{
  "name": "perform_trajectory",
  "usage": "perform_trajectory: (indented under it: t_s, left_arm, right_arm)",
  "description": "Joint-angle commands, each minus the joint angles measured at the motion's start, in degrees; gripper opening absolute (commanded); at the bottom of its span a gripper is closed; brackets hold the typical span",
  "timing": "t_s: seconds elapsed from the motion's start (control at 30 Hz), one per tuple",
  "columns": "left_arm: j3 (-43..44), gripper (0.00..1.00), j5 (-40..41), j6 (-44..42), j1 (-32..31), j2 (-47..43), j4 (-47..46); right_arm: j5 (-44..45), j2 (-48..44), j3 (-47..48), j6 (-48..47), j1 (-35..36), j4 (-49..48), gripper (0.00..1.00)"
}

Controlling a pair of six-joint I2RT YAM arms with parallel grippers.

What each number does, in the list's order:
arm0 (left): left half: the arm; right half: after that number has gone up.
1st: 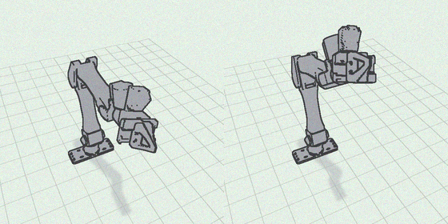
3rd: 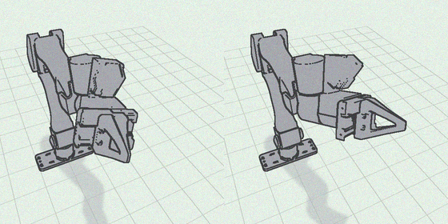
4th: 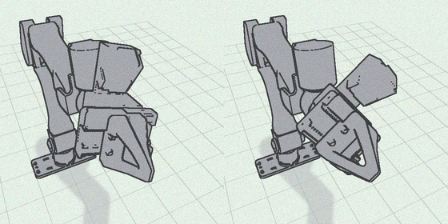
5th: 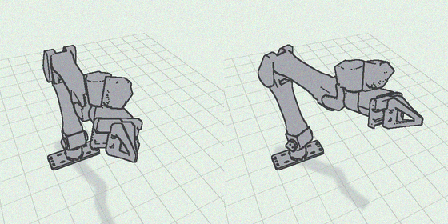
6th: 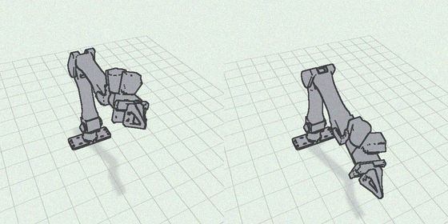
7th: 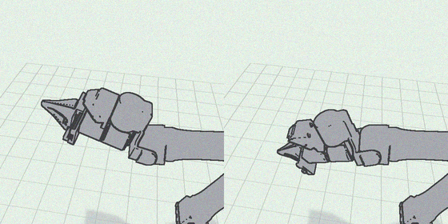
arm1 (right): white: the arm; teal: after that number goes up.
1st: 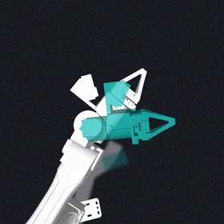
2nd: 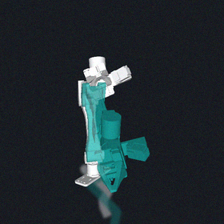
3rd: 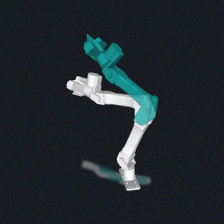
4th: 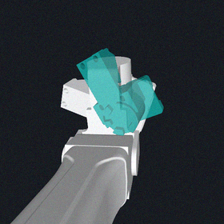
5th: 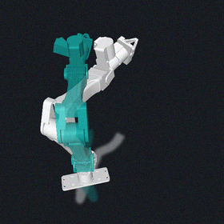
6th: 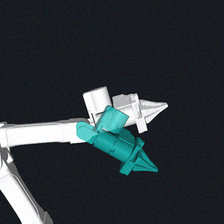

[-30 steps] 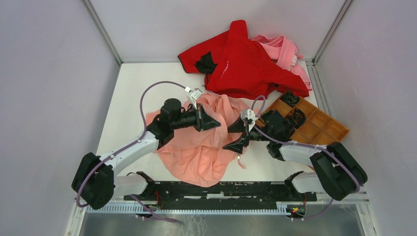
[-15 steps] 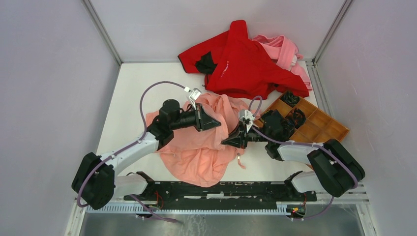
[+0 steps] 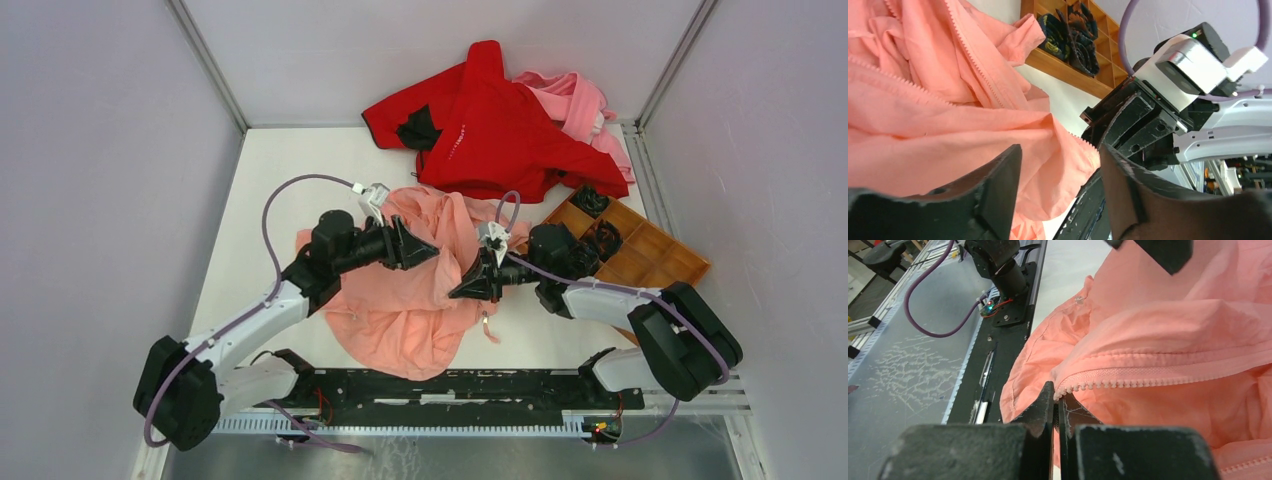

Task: Zip up the jacket
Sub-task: Pick up the jacket from the center of the board.

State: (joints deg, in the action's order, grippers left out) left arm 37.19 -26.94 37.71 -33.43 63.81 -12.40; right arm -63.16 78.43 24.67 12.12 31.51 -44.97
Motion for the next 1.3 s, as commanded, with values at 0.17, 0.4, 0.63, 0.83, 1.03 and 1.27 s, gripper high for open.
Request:
perform_trajectory:
  t_s: [0.17,0.4,0.63,0.83,1.03,1.27]
  left_arm:
    - [-11.77,0.77,1.04,2.24,0.2,-19.49,2.37]
    - [-25.03,0.82,5.48,5.95,-6.15,-30.3,-11.43]
    - [-25.06,0.86,17.83,-0.06,-18.09,-21.09,-19.3]
    - [-22.09,0.81,22.04,-3.33,-22.01,-11.23,-20.93]
    - [-21.65,0.76,20.84,-3.1,-21.98,-9.27,-21.69]
    - [-20.75,0.75,17.52,-2.82,-22.02,-5.05,-24.56]
  right_arm:
    - [-5.55,-0.13,3.14,-1.08,0.22,4.59,0.0]
    - [-7.63,0.23,3.81,-0.9,0.18,5.31,0.0]
    - [-8.01,0.19,3.9,-0.74,0.21,5.47,0.0]
    - [-8.19,0.56,4.2,0.27,0.22,5.43,0.0]
    - [-8.18,1.53,4.6,2.08,0.18,5.13,0.0]
    - [-8.15,1.55,4.6,3.12,0.51,4.63,0.0]
